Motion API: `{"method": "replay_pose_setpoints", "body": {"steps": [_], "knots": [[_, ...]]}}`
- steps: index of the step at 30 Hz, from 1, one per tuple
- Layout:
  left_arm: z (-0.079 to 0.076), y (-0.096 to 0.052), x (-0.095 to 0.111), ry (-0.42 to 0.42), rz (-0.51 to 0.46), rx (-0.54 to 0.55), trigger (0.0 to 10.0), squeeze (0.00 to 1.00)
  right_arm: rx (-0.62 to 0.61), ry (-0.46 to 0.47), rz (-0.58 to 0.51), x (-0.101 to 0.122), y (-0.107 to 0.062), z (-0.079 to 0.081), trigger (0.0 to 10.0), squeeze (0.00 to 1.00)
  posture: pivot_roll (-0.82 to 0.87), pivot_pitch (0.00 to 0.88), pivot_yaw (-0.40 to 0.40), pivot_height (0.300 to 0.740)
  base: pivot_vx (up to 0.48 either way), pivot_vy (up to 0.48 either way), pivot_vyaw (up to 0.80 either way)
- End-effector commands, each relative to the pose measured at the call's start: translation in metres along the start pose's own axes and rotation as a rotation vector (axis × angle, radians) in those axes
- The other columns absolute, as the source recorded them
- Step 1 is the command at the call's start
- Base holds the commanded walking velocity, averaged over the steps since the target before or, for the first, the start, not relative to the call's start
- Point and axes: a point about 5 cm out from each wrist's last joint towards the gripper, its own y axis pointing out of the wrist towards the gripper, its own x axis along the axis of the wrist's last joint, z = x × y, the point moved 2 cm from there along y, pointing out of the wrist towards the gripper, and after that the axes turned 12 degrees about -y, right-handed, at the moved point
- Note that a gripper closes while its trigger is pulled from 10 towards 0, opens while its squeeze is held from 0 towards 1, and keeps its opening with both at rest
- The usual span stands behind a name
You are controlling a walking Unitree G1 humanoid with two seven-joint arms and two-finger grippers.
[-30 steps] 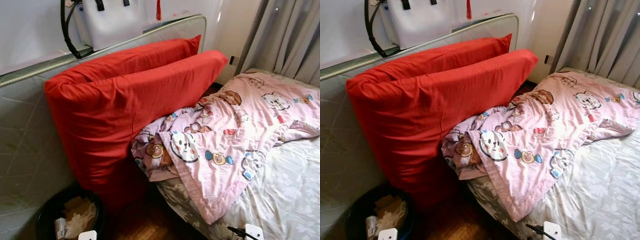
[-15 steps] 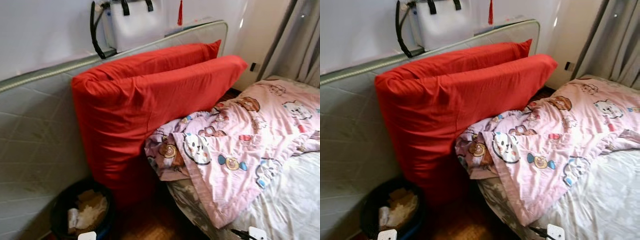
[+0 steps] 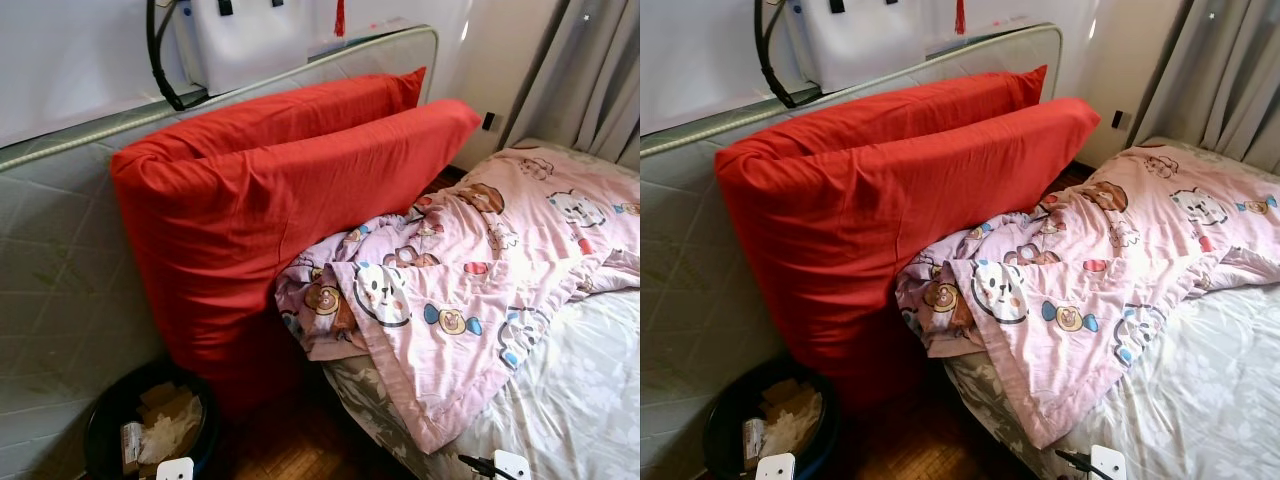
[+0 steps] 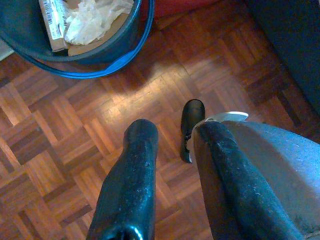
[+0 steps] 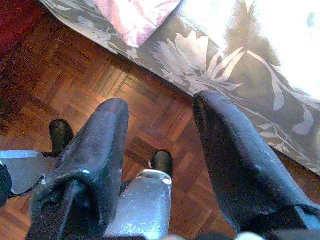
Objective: Clean up the room
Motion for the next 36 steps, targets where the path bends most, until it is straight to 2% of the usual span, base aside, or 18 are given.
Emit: {"method": "replay_pose_setpoints", "body": {"steps": [1, 6, 10, 27, 36], "knots": [[0.0023, -0.0013, -0.0052, -0.009, 0.017, 0.005, 10.0, 0.0, 0.005, -0.001, -0.005, 0.0011, 0.0003, 0.0009, 10.0, 0.0, 0.07, 0.0, -0.009, 0.74, 0.0, 0.0, 0.0], [0.0019, -0.0011, -0.0045, -0.015, 0.013, 0.006, 10.0, 0.0, 0.01, -0.017, -0.011, 0.0029, 0.0005, 0.0011, 10.0, 0.0, 0.07, 0.0, -0.009, 0.74, 0.0, 0.0, 0.0], [0.0014, -0.0007, -0.0034, -0.017, 0.011, 0.007, 10.0, 0.0, 0.01, -0.013, -0.015, 0.0042, 0.0008, 0.0013, 10.0, 0.0, 0.07, 0.0, -0.008, 0.74, 0.0, 0.0, 0.71], [0.0011, -0.0006, -0.0027, -0.018, 0.009, 0.001, 10.0, 0.0, 0.006, 0.022, -0.021, 0.0041, 0.0008, 0.0017, 10.0, 0.0, 0.07, 0.0, -0.005, 0.74, 0.0, 0.0, 0.0], [0.0023, -0.0007, -0.0024, -0.012, 0.01, -0.001, 10.0, 0.0, 0.01, 0.021, -0.018, 0.0036, 0.001, 0.003, 10.0, 0.0, 0.07, 0.0, 0.001, 0.74, 0.248, 0.0, 0.0]]}}
